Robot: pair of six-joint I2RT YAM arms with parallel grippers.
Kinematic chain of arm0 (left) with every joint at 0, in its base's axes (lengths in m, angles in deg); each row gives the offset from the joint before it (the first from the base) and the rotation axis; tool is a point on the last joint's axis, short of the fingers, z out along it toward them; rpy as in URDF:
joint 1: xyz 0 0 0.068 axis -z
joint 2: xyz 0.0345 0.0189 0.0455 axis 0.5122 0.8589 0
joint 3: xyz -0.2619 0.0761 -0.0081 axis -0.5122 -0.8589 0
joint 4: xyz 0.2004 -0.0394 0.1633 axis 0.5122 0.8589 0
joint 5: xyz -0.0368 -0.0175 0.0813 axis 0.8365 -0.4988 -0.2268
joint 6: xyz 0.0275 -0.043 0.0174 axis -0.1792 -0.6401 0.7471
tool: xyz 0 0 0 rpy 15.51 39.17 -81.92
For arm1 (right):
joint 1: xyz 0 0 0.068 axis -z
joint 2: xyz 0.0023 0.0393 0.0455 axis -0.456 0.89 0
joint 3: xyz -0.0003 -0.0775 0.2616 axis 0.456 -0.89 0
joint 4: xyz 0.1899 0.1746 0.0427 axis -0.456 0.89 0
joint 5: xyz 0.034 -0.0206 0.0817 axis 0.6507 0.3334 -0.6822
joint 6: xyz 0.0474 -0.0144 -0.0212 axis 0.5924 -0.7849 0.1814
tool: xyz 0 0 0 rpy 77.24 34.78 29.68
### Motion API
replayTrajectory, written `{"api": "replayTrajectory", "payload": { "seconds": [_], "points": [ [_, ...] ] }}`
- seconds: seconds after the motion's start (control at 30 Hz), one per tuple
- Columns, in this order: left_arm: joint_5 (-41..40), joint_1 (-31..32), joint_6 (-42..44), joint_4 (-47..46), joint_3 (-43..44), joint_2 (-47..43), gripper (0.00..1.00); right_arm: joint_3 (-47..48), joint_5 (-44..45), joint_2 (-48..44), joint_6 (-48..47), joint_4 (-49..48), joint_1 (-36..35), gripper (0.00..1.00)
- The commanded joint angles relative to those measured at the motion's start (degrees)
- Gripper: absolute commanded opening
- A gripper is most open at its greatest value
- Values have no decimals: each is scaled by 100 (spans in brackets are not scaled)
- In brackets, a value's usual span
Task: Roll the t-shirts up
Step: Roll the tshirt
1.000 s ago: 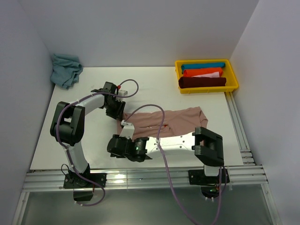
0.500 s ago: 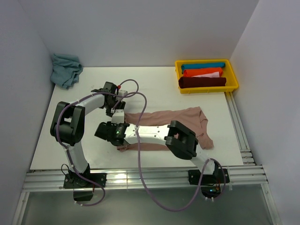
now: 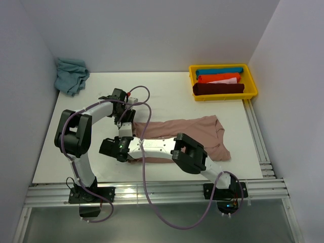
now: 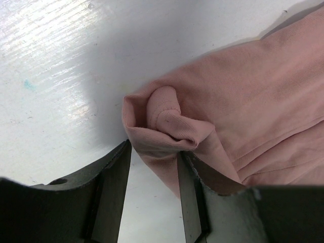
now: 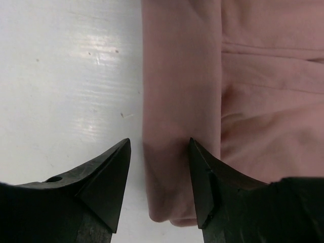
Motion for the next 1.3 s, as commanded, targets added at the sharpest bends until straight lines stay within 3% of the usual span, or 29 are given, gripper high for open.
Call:
{"api": "replayTrajectory", "payload": {
  "seconds": [0.0, 0.27, 0.5, 0.7, 0.77, 0.9, 1.0, 1.27],
  "points": [
    [-181, 13, 42, 79, 124, -63, 47, 235, 427, 4, 166, 395, -150, 58],
    [-217, 13, 68, 105, 142, -54, 47, 745, 357, 408, 262, 1028, -229, 60],
    [-225, 13, 59, 96, 151, -63, 48, 517, 14, 461, 482, 1159, -256, 59],
    [-199, 13, 24, 70, 168, -80, 50, 51, -302, 338, 508, 695, -317, 44],
    [-199, 13, -19, 52, 177, -124, 52, -168, -425, 251, 526, 545, -317, 29],
    [-173, -22, -107, -27, 247, -247, 58, -940, -663, -144, 544, -236, -282, 20],
    [90, -101, -169, -27, 396, -361, 62, -1916, -917, -741, 482, -1734, -221, 16],
    [1556, -681, -160, 122, 608, -555, 68, -4121, -1550, -2034, 613, -4287, 166, 12]
  ]
}}
